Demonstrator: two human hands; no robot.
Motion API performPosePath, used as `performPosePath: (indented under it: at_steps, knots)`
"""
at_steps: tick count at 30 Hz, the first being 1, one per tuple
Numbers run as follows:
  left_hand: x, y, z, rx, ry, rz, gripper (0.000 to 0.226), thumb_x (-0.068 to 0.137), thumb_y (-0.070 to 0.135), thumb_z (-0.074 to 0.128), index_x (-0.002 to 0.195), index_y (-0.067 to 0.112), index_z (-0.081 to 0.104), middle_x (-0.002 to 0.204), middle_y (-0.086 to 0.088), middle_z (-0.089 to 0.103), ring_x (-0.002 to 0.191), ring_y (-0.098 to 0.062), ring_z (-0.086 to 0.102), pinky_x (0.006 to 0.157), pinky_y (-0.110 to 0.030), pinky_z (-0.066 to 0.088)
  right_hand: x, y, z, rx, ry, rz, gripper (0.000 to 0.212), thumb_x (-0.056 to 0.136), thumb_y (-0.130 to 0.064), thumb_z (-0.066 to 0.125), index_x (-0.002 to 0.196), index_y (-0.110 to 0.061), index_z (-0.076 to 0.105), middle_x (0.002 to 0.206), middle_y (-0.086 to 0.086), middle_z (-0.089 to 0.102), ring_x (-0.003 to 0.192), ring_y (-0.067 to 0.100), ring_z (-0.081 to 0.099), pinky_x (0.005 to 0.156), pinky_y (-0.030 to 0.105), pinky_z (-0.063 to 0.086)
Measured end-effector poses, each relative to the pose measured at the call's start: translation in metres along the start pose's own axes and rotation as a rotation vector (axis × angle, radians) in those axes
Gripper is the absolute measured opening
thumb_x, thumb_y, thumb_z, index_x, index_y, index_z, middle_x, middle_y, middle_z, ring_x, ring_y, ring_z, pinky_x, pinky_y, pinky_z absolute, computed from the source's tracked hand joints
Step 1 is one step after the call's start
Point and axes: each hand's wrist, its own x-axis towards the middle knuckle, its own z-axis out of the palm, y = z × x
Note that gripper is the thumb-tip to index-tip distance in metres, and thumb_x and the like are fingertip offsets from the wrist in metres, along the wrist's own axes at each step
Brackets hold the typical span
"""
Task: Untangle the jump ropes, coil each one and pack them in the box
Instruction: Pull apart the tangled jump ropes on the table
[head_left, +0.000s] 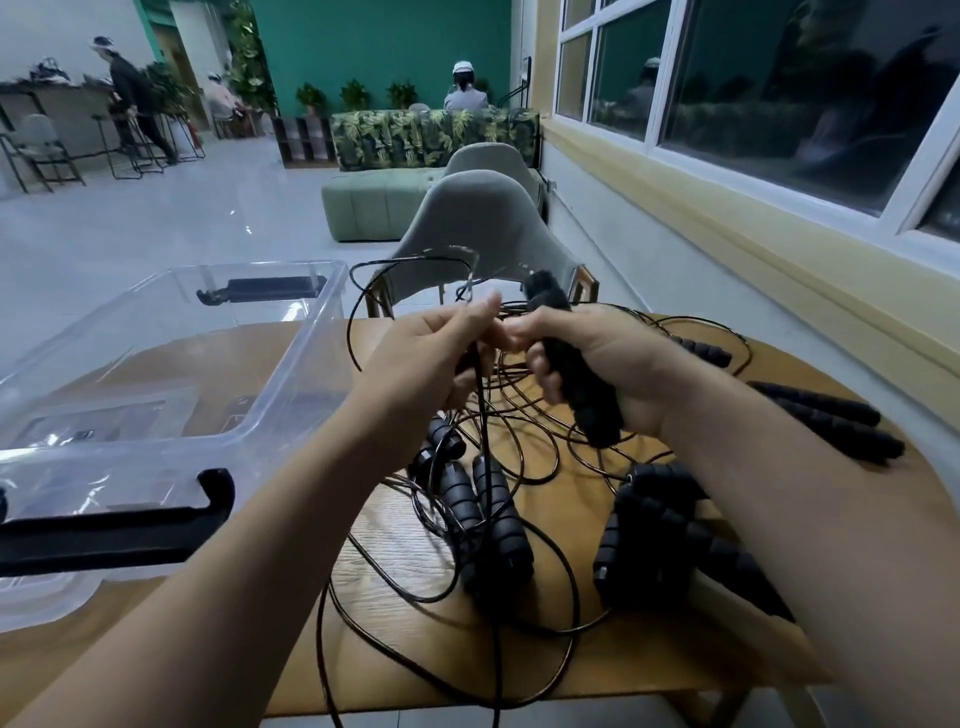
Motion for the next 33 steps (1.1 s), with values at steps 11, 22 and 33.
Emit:
performPosePath:
  at_steps: [11,22,33]
  knots:
    - [0.015,-0.004,-0.015,-0.151,0.361,-0.010,0.048,0.105,0.045,0.061,0.063,0.022,0.060,0.056,0.003,0.042,0.045,-0.011,0.031,0.050,-0.030,0.019,-0.020,0.029,0.043,-0.075,-0.299,-0.031,0.004,0.099,-0.007,0.066,0.096,-0.006,0.069,0.068,0.005,0.059,0.054,0.015,0.051,0.053,0.023,0.045]
    - [0.013,-0.006,-0.008,-0.090,0.174,-0.090,0.048,0.102,0.059,0.057,0.074,0.021,0.068,0.065,0.000,0.056,0.050,-0.010,0.044,0.043,-0.019,0.026,-0.013,0.009,0.030,-0.029,-0.111,-0.126,0.011,0.094,-0.005,0.072,0.084,-0.009,0.070,0.069,0.005,0.061,0.055,0.014,0.051,0.053,0.023,0.044]
    - [-0.007,-0.008,0.012,0.208,-0.249,-0.060,0.032,0.106,0.034,0.062,0.106,0.004,0.075,0.085,-0.004,0.072,0.075,-0.015,0.062,0.063,-0.026,0.038,-0.002,-0.019,-0.023,0.212,0.185,-0.151,0.011,0.096,-0.010,0.070,0.101,-0.013,0.060,0.071,-0.004,0.058,0.056,0.007,0.048,0.057,0.020,0.043]
